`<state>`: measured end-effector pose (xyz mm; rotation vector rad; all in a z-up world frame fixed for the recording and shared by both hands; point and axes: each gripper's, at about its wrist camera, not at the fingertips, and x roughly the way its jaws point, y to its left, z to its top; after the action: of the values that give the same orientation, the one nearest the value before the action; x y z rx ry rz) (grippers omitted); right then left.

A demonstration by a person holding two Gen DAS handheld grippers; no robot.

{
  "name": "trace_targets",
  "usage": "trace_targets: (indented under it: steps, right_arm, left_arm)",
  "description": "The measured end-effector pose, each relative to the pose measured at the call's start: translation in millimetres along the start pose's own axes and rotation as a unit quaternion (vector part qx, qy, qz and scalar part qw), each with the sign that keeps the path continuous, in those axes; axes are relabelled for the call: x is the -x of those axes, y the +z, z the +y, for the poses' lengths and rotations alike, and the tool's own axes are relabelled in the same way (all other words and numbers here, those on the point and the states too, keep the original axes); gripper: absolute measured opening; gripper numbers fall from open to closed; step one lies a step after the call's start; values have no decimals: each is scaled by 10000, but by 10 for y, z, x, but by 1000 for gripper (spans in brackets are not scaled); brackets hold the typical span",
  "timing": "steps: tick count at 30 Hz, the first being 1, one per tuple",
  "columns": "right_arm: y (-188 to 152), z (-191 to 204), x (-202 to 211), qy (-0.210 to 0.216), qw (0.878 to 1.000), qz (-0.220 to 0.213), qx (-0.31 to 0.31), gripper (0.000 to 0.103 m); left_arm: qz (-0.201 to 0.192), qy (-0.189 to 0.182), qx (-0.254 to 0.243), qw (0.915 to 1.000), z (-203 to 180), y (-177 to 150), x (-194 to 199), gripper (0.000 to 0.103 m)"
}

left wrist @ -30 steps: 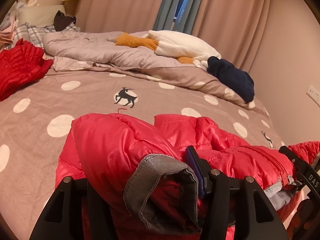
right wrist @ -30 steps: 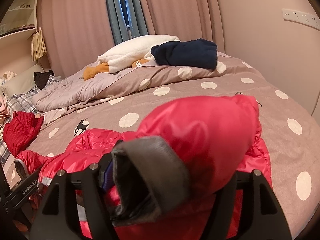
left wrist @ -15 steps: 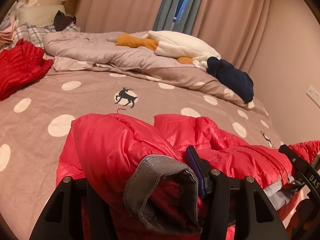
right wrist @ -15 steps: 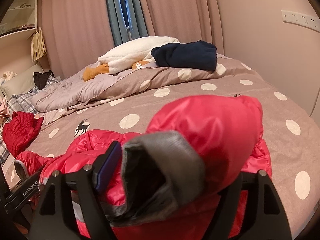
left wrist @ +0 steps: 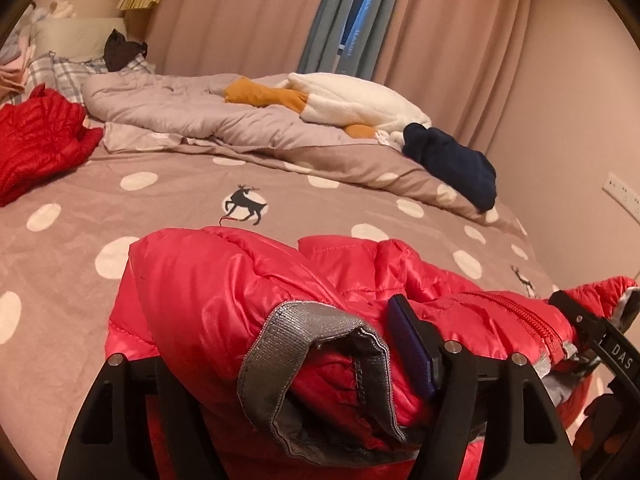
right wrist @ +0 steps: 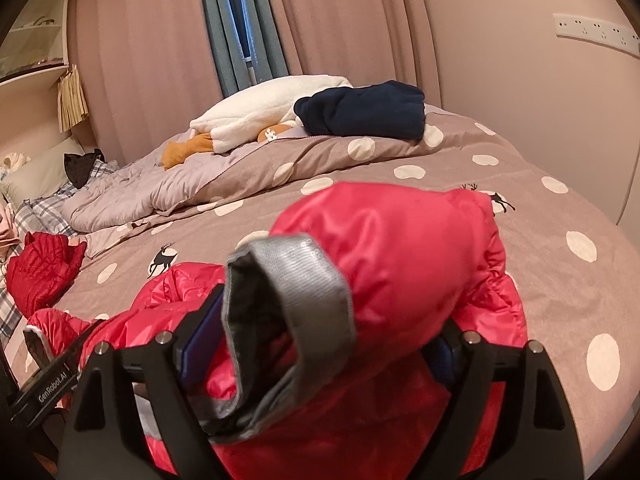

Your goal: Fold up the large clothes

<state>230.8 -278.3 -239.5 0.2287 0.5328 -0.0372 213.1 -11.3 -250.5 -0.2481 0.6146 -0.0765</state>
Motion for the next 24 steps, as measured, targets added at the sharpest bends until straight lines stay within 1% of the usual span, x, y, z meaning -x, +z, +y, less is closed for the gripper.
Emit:
trace_targets:
  steps: [9,12,19,21,24]
  right_arm:
    - [23,-16,7,115,9999,-63,-9,91]
    - [37,-54,31,164,9998,-110,-75,94]
    - [67,-107,144,272,9990,-312,-175,101]
    - [63,-110,158,291,9989,-313,-176,102]
    - [51,-111,183,363,9987,-310,-178,102]
  left_arm:
    - [26,56,55,10000,-8,30,-22,75]
    - [24,70,72,9999,-10,50,-14,76]
    - [-92,212,-188,9996,-101,41,65,78]
    - [-127,191,-219,9995,-117,41,100,81]
    - [-201,120,-207,9995,-137,36,177,90]
